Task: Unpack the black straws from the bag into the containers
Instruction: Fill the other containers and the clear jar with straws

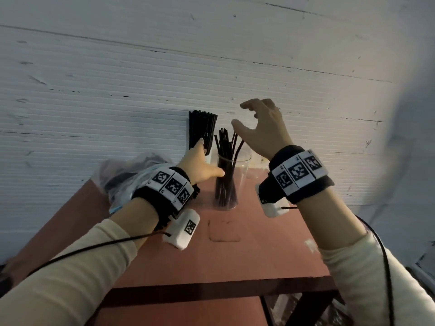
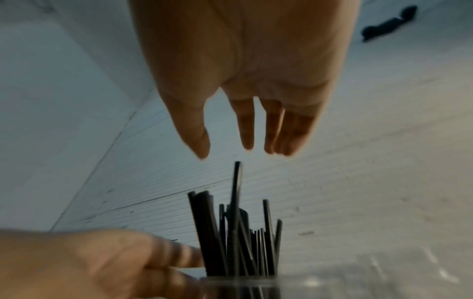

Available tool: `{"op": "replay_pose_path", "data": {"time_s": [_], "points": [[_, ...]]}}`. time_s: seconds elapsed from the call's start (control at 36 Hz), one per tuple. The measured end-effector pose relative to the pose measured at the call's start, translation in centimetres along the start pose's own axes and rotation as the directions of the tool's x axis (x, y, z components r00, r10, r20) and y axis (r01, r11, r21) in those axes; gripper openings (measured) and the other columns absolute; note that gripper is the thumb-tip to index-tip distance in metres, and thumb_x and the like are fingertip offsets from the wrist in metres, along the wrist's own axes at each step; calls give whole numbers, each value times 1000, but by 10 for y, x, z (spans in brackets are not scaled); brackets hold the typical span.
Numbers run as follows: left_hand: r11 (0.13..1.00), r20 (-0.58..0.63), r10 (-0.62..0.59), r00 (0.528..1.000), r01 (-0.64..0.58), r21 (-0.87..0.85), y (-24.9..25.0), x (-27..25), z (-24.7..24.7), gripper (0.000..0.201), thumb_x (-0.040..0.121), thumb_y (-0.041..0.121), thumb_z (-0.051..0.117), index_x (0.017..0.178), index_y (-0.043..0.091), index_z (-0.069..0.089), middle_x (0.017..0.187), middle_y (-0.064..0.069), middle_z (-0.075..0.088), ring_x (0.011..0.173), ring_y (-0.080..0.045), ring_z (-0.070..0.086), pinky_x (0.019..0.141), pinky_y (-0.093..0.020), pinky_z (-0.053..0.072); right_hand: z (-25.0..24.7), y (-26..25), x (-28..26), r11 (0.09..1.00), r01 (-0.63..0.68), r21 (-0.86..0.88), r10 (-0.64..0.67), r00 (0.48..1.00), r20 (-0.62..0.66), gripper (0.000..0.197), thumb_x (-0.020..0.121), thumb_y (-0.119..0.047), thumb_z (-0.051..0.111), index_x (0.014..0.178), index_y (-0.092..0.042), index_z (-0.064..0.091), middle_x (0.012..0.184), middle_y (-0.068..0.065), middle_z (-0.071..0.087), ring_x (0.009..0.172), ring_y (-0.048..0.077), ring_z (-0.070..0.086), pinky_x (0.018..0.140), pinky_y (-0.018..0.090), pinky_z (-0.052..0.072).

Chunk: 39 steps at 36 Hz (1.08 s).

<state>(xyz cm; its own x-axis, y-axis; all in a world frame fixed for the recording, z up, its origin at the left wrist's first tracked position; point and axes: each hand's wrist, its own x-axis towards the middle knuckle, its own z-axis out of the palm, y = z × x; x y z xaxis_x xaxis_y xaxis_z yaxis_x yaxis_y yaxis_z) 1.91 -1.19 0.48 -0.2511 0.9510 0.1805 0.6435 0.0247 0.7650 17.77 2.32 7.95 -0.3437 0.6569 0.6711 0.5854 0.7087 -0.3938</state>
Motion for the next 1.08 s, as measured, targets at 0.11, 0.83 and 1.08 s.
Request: {"op": "replay_pose_path", "data": {"time_s": [0.11, 0.83, 1.08], "points": [[990, -170, 139, 976, -134, 42, -12, -14, -34, 68, 82, 17, 73, 142, 17, 42, 120, -2, 59, 111, -20, 58, 97, -30, 43, 7, -25, -12, 968, 246, 59, -234, 959, -162, 18, 86, -20, 59, 102, -10, 62, 100, 1, 54, 93, 17, 49, 83, 22, 39], [970, -25, 130, 991, -122, 209, -90, -55, -110, 25, 92, 10, 57, 106, 28, 68, 92, -3, 66, 85, -18, 61, 80, -29, 47, 142, -70, -47, 970, 239, -49, -163, 785, 597, 26, 98, -23, 46, 89, -11, 68, 94, 8, 66, 87, 23, 57, 78, 30, 42], [988, -149, 74, 986, -52, 147, -89, -47, -111, 31, 89, 13, 59, 87, 42, 70, 99, 0, 73, 97, -18, 66, 93, -38, 51, 155, -83, -42, 941, 306, -143, -131, 719, 682, 42, 103, -28, 38, 144, -19, 42, 144, 7, 47, 132, 22, 41, 106, 27, 24]]}}
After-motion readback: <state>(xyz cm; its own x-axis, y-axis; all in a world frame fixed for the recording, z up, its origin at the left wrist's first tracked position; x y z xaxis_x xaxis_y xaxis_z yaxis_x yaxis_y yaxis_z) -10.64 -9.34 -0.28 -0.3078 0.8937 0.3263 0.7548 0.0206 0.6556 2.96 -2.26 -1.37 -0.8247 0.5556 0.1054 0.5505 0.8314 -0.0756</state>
